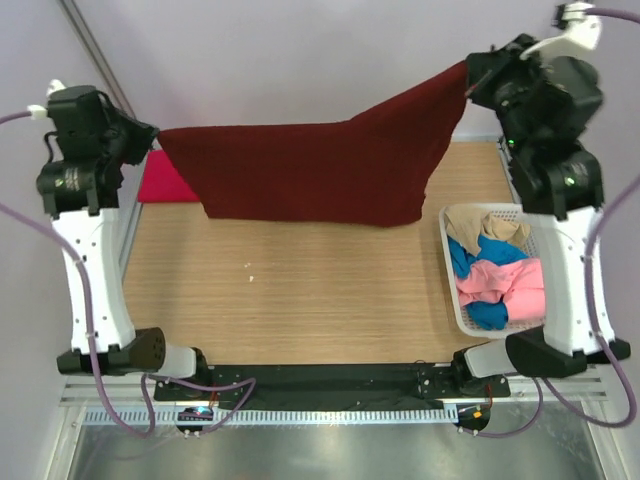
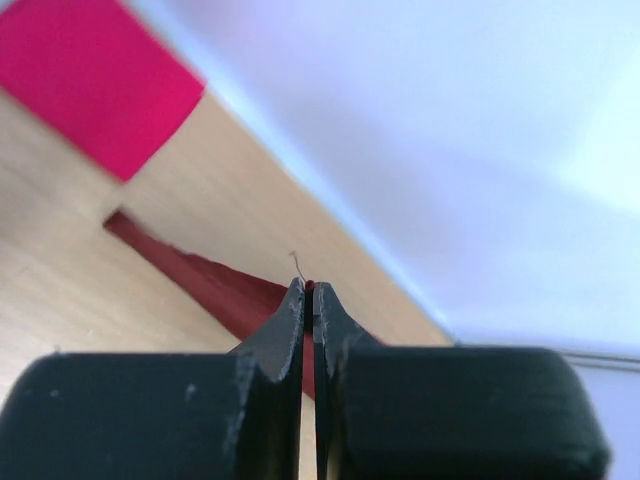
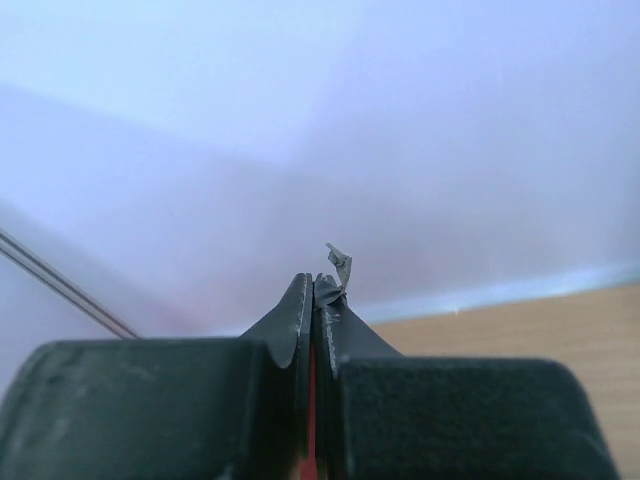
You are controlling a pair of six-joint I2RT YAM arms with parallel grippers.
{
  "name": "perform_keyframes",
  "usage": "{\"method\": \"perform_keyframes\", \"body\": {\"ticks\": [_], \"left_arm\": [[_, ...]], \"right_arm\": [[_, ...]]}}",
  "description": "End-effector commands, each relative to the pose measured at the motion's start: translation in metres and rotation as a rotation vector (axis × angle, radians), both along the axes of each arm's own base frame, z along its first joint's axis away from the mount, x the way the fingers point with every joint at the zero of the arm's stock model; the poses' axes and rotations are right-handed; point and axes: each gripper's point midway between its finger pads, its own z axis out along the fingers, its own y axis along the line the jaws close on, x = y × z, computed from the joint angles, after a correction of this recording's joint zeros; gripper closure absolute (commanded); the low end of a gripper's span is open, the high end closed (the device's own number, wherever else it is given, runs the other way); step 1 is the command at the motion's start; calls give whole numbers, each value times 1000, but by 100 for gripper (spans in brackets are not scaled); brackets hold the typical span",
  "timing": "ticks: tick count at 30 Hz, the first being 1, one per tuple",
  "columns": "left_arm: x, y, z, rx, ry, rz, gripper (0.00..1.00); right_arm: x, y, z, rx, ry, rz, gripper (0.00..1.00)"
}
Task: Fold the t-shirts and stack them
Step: Flatten the tshirt out
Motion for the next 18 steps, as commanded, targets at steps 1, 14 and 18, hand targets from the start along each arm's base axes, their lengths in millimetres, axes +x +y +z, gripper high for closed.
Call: {"method": "perform_keyframes", "body": {"ticks": [1,14,18], "left_arm": [[-34,16,52,78,-115,69,100],[-136,6,186,150,-525,111,100],[-167,5,208,173,-615,113,100]], "right_arm": [[-65,-26,87,12,-256,-49,99],[-185,-59,155,27,-468,-70,99],[-217,-65,169,25,-528,-61,99]]}}
